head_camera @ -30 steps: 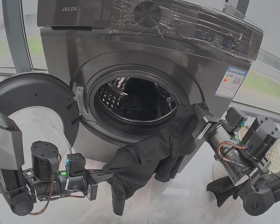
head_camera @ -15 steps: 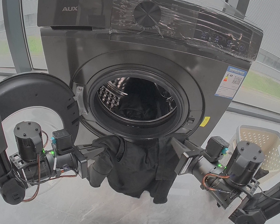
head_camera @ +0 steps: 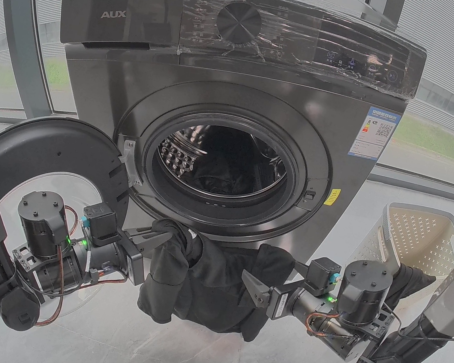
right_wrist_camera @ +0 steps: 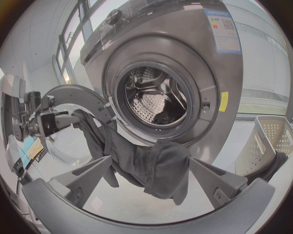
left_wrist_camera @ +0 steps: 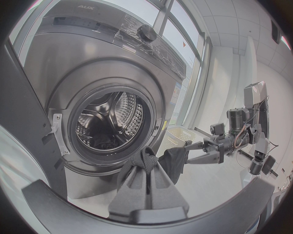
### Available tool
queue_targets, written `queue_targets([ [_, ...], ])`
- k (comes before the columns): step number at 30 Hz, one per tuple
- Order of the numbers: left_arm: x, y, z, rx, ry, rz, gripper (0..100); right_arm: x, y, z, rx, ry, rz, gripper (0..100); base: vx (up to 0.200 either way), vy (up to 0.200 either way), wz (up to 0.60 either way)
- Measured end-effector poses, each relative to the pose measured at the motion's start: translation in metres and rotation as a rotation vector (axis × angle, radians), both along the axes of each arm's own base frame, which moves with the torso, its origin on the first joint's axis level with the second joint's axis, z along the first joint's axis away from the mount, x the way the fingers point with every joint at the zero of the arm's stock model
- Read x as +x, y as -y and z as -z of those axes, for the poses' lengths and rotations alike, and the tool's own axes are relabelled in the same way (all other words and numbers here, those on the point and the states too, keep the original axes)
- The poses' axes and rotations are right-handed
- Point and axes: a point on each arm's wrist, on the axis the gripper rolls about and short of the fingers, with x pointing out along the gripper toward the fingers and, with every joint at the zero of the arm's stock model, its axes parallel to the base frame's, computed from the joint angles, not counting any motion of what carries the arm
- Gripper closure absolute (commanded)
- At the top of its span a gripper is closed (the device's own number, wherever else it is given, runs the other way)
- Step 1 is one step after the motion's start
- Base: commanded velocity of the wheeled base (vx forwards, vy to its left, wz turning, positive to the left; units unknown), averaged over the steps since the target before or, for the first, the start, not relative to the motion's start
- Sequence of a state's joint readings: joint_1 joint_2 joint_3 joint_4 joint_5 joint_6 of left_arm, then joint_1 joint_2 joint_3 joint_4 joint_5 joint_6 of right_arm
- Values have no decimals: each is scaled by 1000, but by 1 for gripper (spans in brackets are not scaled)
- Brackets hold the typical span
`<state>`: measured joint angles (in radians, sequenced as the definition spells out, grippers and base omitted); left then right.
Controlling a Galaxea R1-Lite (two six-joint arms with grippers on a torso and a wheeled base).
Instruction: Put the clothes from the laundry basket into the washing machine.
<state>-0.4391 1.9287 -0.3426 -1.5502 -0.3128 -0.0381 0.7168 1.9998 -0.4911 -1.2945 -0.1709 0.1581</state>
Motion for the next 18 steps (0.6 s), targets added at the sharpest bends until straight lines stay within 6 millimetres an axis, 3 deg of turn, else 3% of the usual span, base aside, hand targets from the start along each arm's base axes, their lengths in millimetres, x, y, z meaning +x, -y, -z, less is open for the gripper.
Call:
queue_targets([
  [6,0,1,-2,-8,8,5,100,-2,4,23,-52,-63,0,0,0,0,0],
  [18,1,2,-4,-14,15,2,100,-28,26,54,-164,-195,-36,0,0,0,0],
])
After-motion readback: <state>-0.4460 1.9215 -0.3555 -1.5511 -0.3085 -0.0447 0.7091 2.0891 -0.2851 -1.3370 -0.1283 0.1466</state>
